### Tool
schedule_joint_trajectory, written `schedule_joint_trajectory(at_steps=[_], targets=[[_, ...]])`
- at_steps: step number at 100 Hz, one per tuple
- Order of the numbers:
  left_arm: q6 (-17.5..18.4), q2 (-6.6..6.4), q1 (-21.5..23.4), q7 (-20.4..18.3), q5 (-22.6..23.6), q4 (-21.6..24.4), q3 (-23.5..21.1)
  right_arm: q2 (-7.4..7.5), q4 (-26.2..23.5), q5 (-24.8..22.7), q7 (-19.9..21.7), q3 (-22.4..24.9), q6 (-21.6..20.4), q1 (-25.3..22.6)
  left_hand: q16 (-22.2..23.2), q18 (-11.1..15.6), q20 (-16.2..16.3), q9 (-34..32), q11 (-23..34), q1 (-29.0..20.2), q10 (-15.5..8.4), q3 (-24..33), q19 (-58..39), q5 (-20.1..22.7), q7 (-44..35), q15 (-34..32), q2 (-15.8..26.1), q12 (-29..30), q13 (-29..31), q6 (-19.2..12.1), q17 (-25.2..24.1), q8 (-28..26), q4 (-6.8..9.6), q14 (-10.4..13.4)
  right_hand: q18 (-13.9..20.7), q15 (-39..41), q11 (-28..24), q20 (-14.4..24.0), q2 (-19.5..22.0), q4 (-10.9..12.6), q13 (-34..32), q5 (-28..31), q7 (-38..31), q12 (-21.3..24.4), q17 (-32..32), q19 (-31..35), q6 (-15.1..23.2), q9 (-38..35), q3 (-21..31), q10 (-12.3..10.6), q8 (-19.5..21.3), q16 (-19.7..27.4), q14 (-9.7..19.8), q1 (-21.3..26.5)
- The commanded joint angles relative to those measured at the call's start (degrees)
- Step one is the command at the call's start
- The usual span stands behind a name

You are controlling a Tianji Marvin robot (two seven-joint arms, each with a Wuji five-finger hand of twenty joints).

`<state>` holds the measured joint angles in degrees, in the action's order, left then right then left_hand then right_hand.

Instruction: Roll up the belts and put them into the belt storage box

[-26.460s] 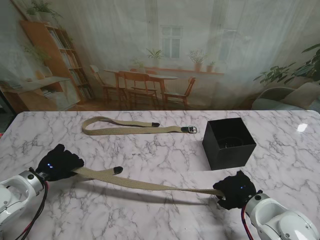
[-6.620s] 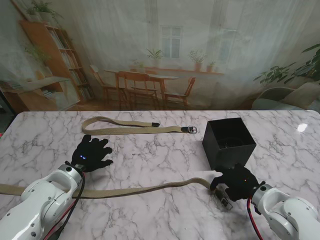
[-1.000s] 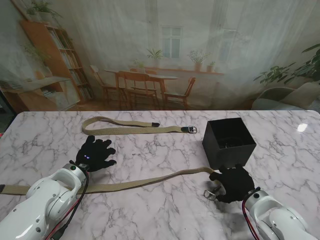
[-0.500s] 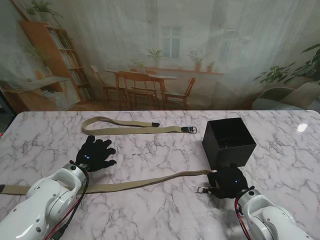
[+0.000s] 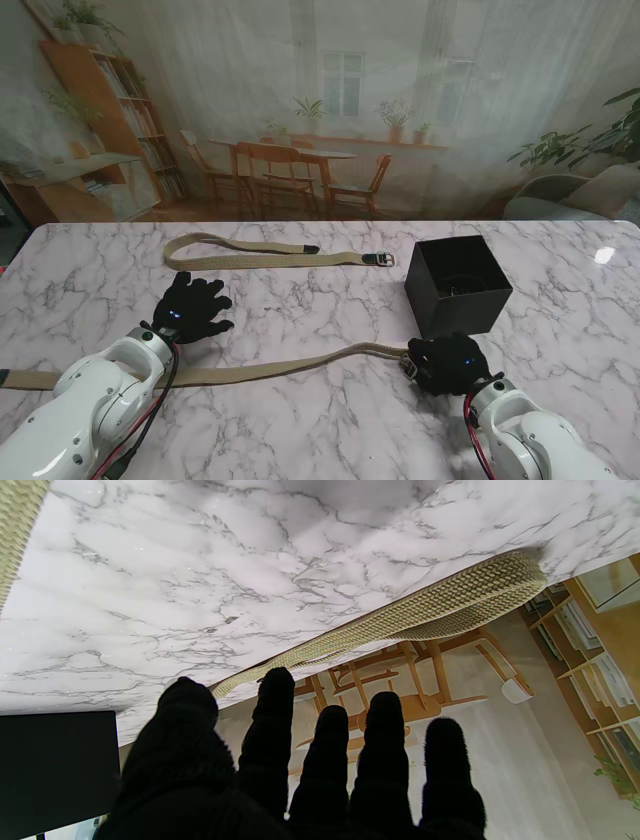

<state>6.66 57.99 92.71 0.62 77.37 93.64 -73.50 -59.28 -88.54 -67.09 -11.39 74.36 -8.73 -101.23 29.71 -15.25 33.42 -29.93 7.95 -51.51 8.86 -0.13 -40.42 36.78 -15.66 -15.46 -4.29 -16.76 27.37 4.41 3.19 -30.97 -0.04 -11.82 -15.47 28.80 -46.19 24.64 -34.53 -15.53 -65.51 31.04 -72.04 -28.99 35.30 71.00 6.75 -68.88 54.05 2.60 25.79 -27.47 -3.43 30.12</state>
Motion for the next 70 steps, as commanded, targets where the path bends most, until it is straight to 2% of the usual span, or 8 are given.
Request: schedule_joint_trajectory(at_steps=[1, 9, 18, 34, 54, 59, 62, 70], targets=[[0.0, 0.08, -0.2, -0.7, -0.2, -0.1, 0.3, -0.09, 0.5, -0.7, -0.9, -0.3, -0.7, -0.1, 0.5, -2.7, -0.5, 2.1, -1.1, 0.6, 1.1, -1.3, 1.5, 0.6, -0.1, 0.9, 2.2, -0.6, -0.8, 1.1, -1.1, -0.5, -0.86, -0.9, 0.9, 3.7, -6.6, 1.0, 0.3, 1.5, -3.2, -3.7, 12.0, -0.7, 1.3, 2.1, 0.6, -6.2, 6.0, -4.6, -3.9, -2.0, 2.5, 3.1], [0.1, 0.07, -0.3, -0.8, -0.2, -0.2, 0.4, -0.03, 0.7, -0.9, -1.1, -0.5, -1.1, 0.0, 0.5, -2.7, -0.5, 2.1, -1.1, 0.6, 1.1, -1.3, 1.5, 0.5, -0.1, 0.9, 2.1, -0.5, -0.8, 1.2, -1.1, -0.5, -0.87, -1.0, 0.2, 4.6, -6.1, 0.8, 1.7, 8.2, -5.3, -10.2, 31.8, 0.0, 1.8, 2.6, -1.5, -9.0, 8.6, -3.7, -5.4, -2.9, 2.2, 1.5], [0.1, 0.07, -0.4, -0.9, -0.3, -0.2, 0.5, -0.15, 1.2, 0.0, -1.3, -0.7, -1.8, 0.3, 0.5, -2.8, -0.5, 2.1, -1.1, 0.5, 1.2, -1.3, 1.5, 0.5, -0.1, 0.9, 2.0, -0.6, -0.8, 1.1, -1.1, -0.5, -0.87, -1.0, -1.7, 6.1, -4.8, 0.7, 2.4, 8.5, -7.7, -19.8, 32.2, -0.3, 2.4, 2.8, 7.7, -11.4, 8.6, -1.6, -12.1, -3.5, 0.6, 3.6], [0.1, 0.07, -0.4, -0.8, -0.4, -0.3, 0.6, -0.23, 1.4, 1.1, -0.8, -0.9, -2.2, 0.6, 0.5, -2.8, -0.6, 2.1, -1.1, 0.4, 1.2, -1.2, 1.6, 0.4, 0.0, 0.9, 2.0, -0.6, -0.8, 1.3, -1.1, -0.5, -0.86, -1.0, -2.1, 6.4, -2.7, 0.3, 5.0, 8.7, -9.2, -12.1, 29.1, -0.4, 3.5, 2.6, 15.1, -13.6, 8.4, -0.7, -11.2, -3.3, -0.1, 6.1], [0.1, 0.07, -0.5, -0.8, -0.4, -0.4, 0.7, -0.07, 1.2, 0.9, -0.1, -0.6, -4.0, 0.7, 0.6, -2.8, -0.6, 2.2, -1.0, 0.5, 1.2, -1.3, 1.6, 0.5, -0.1, 0.8, 2.1, -0.6, -0.7, 1.2, -1.2, -0.5, -0.87, -1.0, 7.1, 1.6, 4.3, -0.6, -1.5, -0.2, -9.0, 13.6, 13.1, 3.4, 5.9, 3.0, -4.6, -14.8, 4.7, -4.7, -20.8, 1.2, 5.8, 1.2], [0.1, 0.07, -0.5, -0.8, -0.4, -0.4, 0.7, -0.01, 0.7, 0.9, 0.8, -0.2, -4.6, 0.6, 0.5, -2.8, -0.6, 2.1, -1.0, 0.5, 1.1, -1.3, 1.6, 0.5, -0.1, 0.8, 2.1, -0.6, -0.8, 1.2, -1.2, -0.5, -0.87, -0.9, 8.1, 1.0, 5.1, -1.0, -1.5, 1.2, -8.8, 19.4, 16.6, 5.6, 6.2, 2.9, -9.0, -14.9, 5.9, -5.3, -14.8, 3.2, 6.2, -5.1], [0.1, 0.07, -0.6, -0.9, -0.5, -0.4, 0.8, 0.01, 0.3, 1.0, 1.4, 0.0, -4.9, 0.4, 0.5, -2.8, -0.6, 2.2, -1.0, 0.5, 1.2, -1.3, 1.6, 0.5, -0.1, 0.8, 2.1, -0.6, -0.8, 1.2, -1.2, -0.5, -0.87, -0.9, 8.5, 0.6, 5.7, -1.2, -0.8, 6.3, -8.5, 22.3, 21.7, 6.8, 6.2, 2.9, -11.2, -14.9, 5.2, -5.4, -4.7, 4.1, 6.3, -8.8], [0.1, 0.07, -0.6, -0.9, -0.5, -0.4, 0.8, 0.19, -1.3, 1.0, 4.3, 1.1, -6.3, -0.1, 0.6, -2.8, -0.6, 2.2, -1.0, 0.4, 1.2, -1.2, 1.6, 0.5, -0.1, 0.8, 2.1, -0.6, -0.8, 1.2, -1.2, -0.5, -0.86, -1.0, 9.0, -2.9, 15.0, -1.7, 0.8, 7.3, -6.1, 22.4, 24.3, 12.1, 4.7, 1.7, -13.7, -14.9, 1.1, -5.9, 0.5, 6.8, 6.1, -13.6]])
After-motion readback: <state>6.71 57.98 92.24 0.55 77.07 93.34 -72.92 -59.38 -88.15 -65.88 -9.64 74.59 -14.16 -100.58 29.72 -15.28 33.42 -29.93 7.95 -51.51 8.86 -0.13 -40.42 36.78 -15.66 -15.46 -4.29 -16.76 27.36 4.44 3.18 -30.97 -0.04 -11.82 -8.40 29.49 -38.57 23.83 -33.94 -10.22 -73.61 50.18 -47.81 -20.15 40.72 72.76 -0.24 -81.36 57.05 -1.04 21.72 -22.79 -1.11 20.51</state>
